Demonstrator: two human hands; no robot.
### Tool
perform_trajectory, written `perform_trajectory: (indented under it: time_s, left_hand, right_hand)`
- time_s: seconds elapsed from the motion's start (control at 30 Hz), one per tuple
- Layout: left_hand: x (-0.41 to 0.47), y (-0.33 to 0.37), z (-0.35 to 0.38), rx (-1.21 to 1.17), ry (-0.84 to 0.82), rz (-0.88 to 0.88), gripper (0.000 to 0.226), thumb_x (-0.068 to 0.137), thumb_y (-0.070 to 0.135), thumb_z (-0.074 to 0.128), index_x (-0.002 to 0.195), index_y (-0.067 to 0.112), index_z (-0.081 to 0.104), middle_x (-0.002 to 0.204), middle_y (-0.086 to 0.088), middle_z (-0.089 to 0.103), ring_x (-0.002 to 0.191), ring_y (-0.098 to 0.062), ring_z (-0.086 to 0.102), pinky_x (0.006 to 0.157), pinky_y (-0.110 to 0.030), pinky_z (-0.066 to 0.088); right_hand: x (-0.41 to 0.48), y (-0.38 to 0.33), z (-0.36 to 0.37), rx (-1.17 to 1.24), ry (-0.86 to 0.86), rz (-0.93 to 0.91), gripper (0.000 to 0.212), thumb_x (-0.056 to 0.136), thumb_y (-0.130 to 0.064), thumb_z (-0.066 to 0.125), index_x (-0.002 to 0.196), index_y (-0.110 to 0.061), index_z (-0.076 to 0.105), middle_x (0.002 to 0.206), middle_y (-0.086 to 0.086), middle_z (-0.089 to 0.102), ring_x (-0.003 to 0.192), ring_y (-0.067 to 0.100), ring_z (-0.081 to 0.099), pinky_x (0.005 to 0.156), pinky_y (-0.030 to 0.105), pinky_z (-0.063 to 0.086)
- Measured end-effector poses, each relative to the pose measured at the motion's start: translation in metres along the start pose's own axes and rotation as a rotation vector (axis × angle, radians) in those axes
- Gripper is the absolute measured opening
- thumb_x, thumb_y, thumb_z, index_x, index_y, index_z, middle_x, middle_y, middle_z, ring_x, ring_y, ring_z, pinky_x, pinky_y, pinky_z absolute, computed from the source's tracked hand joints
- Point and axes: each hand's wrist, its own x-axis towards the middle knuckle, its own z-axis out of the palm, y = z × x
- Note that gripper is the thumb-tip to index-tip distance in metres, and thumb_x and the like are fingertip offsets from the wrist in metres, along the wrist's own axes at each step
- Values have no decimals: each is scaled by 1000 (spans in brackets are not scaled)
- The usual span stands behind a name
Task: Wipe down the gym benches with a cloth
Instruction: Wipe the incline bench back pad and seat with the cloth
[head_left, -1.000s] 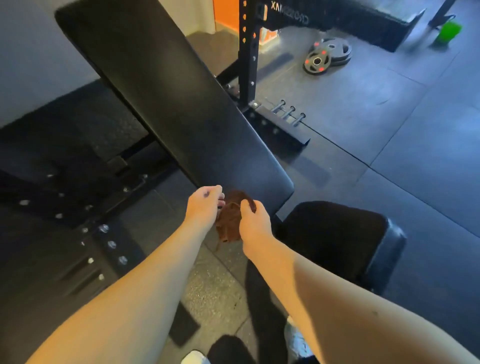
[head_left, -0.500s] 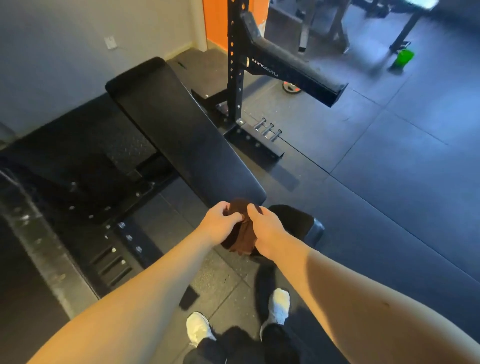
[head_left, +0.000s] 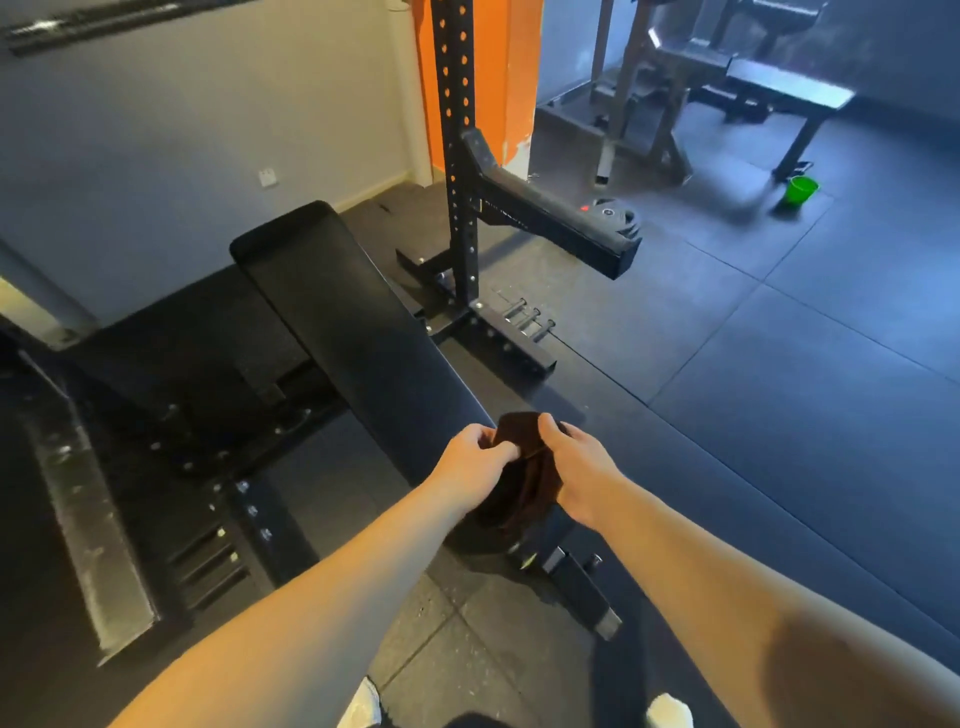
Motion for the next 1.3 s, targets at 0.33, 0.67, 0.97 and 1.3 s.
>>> perform_trajectory:
  time_s: [0.33,0.67,0.97,1.3]
  left_hand:
    - [-35,73,133,-100,419,-14,12,96,33,67,105,28,62,106,4,66,96,-11,63,81,-28,53]
    - [-27,107,102,-298,554,73,9,98,16,64,105,21,66,101,1,68,92,-12,65,69,-21,49]
    - [66,137,131,-306,578,23,19,98,22,63,116,24,68,109,4,69,103,-15,67,95,-34,56]
    - [209,273,188,-504,742,-145,22,99,26,64,120,20,68,107,1,72,96,-10,66,73,-22,50]
  right_hand:
    - [5,-70,-142,-152,-434,83,31,94,-15,70,124,-14,63,116,16,72,106,36,71,93,53,58]
    - [-6,-138,-91,-635,-305,-194,29,94,1,61,119,-13,60,104,16,69,89,29,69,62,37,58]
    - [85,-198,-110,-557,-348,-141,29,96,6,52,117,-11,61,106,20,67,91,34,68,61,39,57]
    - [241,-328,-158,-502,-727,-27,22,103,-19,58,122,-18,67,111,15,74,101,33,72,90,52,58]
